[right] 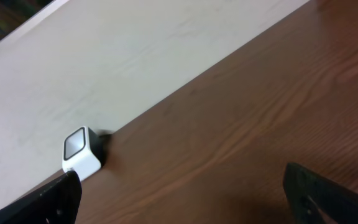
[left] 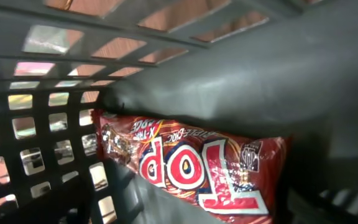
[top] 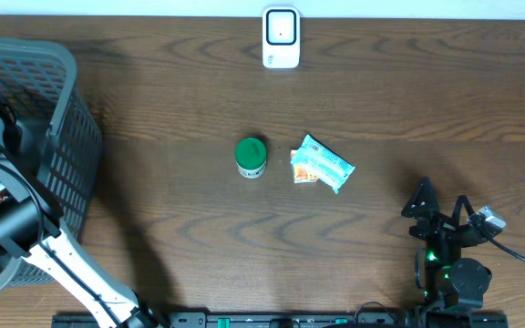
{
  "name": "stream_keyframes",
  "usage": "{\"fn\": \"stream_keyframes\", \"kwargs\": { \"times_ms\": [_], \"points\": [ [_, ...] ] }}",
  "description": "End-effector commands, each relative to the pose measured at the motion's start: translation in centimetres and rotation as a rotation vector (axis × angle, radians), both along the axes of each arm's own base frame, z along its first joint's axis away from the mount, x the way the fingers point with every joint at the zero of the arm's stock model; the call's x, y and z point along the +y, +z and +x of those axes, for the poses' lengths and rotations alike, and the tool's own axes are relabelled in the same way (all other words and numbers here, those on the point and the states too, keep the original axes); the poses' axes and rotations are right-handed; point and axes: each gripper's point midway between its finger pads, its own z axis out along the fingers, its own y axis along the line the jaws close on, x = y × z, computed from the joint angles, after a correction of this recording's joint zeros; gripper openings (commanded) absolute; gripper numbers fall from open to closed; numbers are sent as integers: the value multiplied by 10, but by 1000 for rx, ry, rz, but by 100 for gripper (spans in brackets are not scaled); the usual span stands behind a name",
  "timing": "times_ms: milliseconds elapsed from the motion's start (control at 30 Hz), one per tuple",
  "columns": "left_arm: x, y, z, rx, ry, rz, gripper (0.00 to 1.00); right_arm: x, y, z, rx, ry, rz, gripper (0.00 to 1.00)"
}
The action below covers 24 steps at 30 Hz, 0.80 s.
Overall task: Scan the item barcode
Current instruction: 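Grasp the red TOP bar with the left gripper and lift it out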
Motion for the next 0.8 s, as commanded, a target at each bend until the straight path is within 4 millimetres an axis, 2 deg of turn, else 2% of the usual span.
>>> {"fn": "stream_keyframes", "kwargs": {
  "times_ms": [0, 167, 267, 433, 633, 767],
  "points": [
    [-20, -51, -22, 69, 52, -156, 75, 0, -1, 0, 5, -1, -13, 99],
    [-21, -51, -22, 69, 54, -160, 46, 0, -1, 0, 5, -1, -13, 99],
    [-21, -51, -22, 70, 54, -160, 34, 0, -1, 0, 5, -1, -13, 99],
    [-21, -51, -22, 68, 53, -160, 8, 0, -1, 0, 5, -1, -13, 99],
    [-17, -38, -10, 50, 39, -146, 7, 0, -1, 0, 5, -1, -13, 99],
    [-19, -18, 13, -7, 17, -138, 7, 0, -1, 0, 5, -1, -13, 99]
  ]
}}
